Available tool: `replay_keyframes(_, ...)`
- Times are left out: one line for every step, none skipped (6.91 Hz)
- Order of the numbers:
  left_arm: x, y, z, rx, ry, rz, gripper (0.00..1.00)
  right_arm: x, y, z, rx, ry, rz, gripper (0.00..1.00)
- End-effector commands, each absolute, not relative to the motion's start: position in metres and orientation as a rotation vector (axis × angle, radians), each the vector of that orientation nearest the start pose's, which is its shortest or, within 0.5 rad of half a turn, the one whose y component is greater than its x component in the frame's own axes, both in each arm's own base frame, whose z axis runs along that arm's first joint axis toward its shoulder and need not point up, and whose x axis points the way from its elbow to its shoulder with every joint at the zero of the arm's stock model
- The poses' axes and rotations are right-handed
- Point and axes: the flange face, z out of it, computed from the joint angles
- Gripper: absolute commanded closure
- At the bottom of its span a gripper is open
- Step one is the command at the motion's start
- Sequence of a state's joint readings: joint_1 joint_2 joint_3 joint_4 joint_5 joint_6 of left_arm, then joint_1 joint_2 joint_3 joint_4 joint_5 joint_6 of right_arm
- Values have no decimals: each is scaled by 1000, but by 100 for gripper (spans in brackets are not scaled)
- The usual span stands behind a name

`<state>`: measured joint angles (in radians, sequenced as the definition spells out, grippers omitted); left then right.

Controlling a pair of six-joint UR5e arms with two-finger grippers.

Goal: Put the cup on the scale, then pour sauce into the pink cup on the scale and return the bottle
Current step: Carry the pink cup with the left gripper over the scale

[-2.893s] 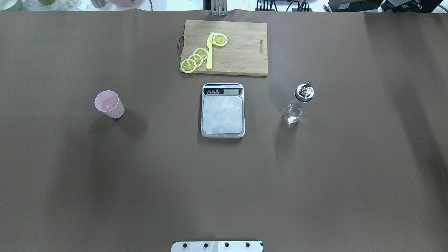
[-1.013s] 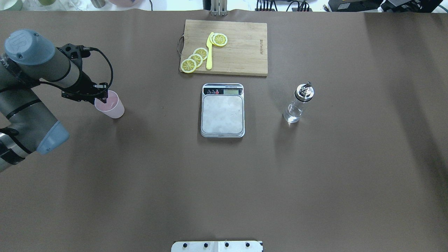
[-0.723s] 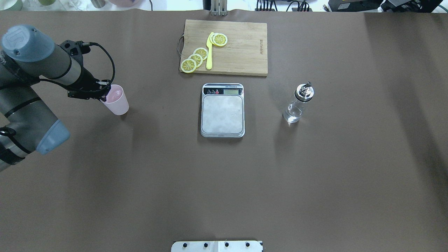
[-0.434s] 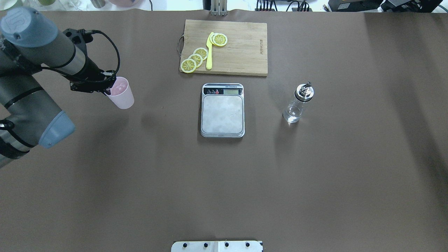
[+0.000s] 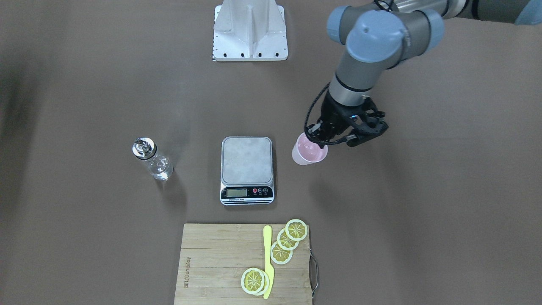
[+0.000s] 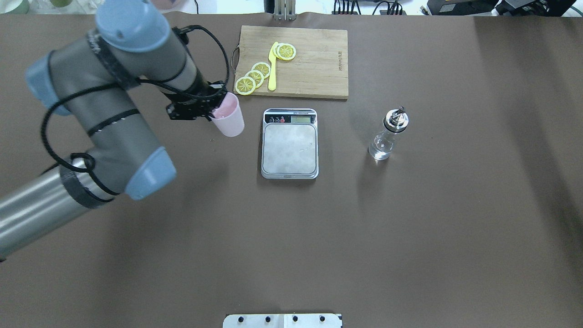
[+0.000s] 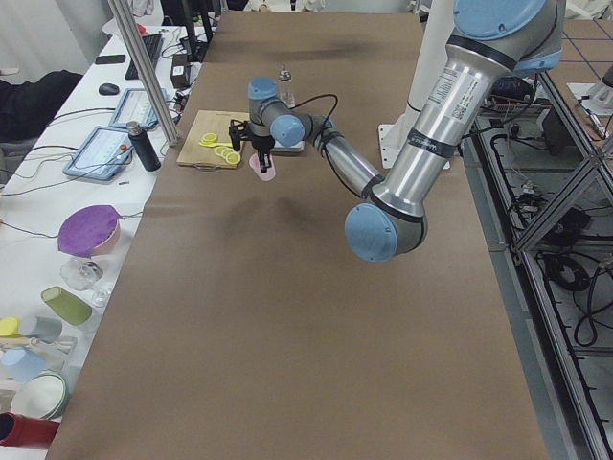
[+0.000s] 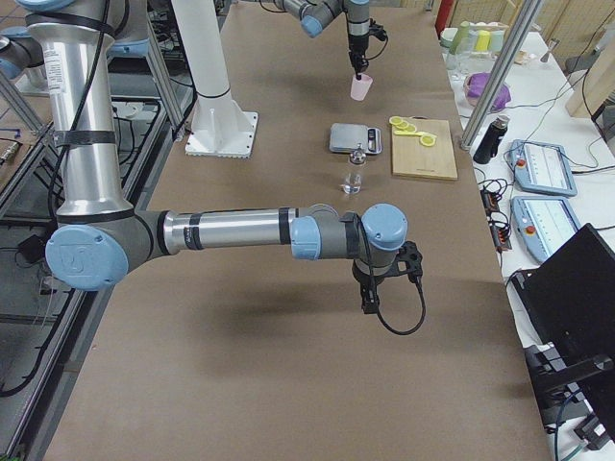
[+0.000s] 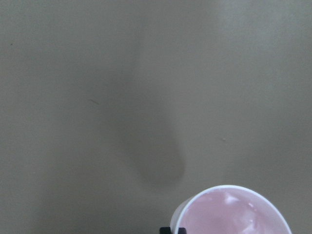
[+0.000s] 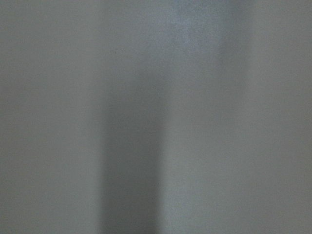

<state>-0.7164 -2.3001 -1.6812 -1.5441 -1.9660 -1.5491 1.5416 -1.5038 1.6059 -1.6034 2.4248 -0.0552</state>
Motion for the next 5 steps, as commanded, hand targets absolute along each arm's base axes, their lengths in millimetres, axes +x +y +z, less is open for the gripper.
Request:
replay_keyframes(538,-503,124,-52,876,-546,100,43,-524,604,79,-852,-110,0)
replay_keyframes(553,-498,116,-62,873,-544,100,43,-524,605,77,-854,-108,0)
replay_keyframes(556,-499,118,-17,873,-556,100,43,-524,603,80,-855,-109,0)
replay_keyframes(562,-502,125,-9,859,-555,100,43,-524,603,80,-855,-111,0)
replay_keyframes(563,-504,131,17,846,-573,100,43,-524,596,92,-871,-115,0)
